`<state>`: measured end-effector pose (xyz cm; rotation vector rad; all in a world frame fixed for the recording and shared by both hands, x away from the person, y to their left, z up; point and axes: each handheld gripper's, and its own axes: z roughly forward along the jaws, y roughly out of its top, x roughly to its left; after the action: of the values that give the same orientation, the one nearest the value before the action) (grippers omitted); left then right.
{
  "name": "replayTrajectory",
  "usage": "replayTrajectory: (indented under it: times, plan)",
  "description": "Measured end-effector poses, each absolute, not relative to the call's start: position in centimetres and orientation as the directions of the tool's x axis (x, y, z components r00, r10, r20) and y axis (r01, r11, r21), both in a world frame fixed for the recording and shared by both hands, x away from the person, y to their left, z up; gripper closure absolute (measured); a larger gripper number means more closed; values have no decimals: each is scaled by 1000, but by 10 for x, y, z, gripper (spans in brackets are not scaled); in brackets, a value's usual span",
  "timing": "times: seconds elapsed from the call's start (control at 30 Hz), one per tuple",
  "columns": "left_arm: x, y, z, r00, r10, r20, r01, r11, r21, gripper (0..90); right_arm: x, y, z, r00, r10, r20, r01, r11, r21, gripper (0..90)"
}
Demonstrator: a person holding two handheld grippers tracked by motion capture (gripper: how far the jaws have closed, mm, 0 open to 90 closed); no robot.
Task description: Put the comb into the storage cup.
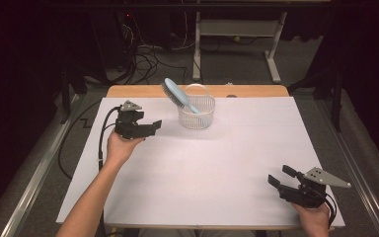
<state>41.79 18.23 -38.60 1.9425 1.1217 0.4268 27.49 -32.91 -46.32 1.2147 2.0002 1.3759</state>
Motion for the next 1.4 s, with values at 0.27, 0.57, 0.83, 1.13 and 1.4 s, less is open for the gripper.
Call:
replayTrajectory:
  times: [0.27,0.57,0.83,1.13,1.4]
  plan:
    - [411,184,-387,547,830,-110,544,-252,801,211,275,-329,-463,-526,841,131,422,125,898,288]
    - [404,188,-388,550,828,-114,541,-249,803,211,275,-329,-463,-526,841,128,421,127,898,288]
    - [397,191,-390,548,827,-123,540,-238,807,211,275,-329,-463,-526,841,127,421,127,898,288]
    - [390,194,-393,552,826,-118,533,-241,811,211,275,-329,-463,-526,841,128,421,127,898,288]
    - [383,196,-393,558,821,-117,524,-240,818,211,275,-329,-463,-525,841,128,422,127,898,288]
